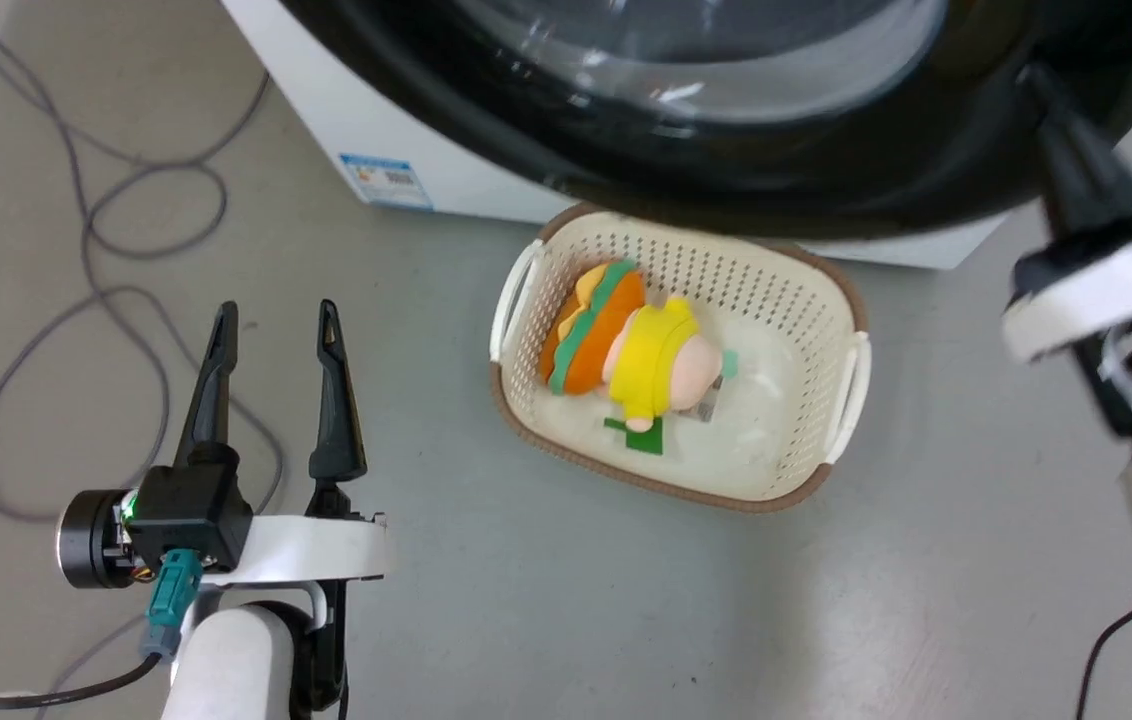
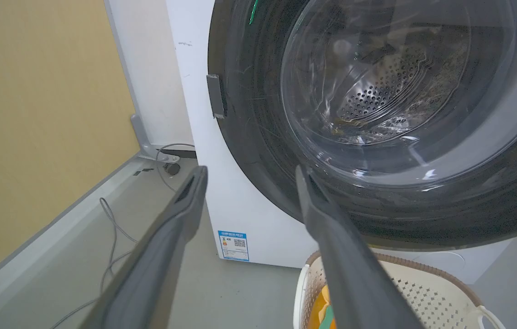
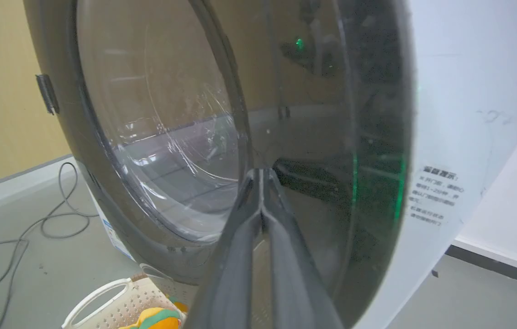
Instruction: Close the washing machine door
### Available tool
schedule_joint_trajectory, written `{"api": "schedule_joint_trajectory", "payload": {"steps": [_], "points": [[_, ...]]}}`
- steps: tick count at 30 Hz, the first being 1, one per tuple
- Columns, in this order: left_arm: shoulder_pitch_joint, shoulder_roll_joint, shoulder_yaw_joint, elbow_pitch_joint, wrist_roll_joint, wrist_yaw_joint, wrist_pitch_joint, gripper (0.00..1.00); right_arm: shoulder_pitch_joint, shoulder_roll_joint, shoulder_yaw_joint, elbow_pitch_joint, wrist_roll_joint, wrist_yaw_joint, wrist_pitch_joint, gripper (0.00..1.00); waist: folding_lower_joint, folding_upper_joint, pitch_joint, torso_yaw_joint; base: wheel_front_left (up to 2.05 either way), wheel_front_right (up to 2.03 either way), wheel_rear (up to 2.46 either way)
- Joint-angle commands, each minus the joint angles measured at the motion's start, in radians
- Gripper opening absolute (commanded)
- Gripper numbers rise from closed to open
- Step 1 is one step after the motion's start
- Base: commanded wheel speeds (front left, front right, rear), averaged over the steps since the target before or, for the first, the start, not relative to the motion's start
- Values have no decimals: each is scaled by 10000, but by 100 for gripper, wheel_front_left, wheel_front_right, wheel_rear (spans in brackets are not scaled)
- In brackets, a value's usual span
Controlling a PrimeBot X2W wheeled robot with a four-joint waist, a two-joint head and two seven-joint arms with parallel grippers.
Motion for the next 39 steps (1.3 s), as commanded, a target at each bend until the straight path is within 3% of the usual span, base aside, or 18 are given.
{"api": "schedule_joint_trajectory", "payload": {"steps": [1,13,21,25,34,39], "points": [[-151,-1,-15,-41,-87,67,-43,100,-443,-129,-159,294,-112,-17,-42,0,-1,0,150,132,0,0,0],[-239,-2,-123,-51,-251,264,-44,100,-2521,-204,-859,2921,-1047,-17,-42,0,-1,0,329,367,0,0,0],[-184,-2,-76,8,-243,321,-44,100,-2602,328,-1793,3282,-1932,-17,-42,0,-1,0,134,315,0,0,0],[-28,-2,3,100,-190,300,-44,100,-2019,566,-1923,2456,-1959,-17,-42,0,-1,0,-289,157,0,0,0],[437,1,284,395,172,90,-44,100,337,1255,-2481,-1460,-1988,-17,-42,0,-1,0,-1558,-549,0,0,0],[754,20,423,517,336,20,-44,100,1656,1787,-2502,-2844,-1931,-17,-42,0,-1,0,-2140,-986,0,0,0]]}}
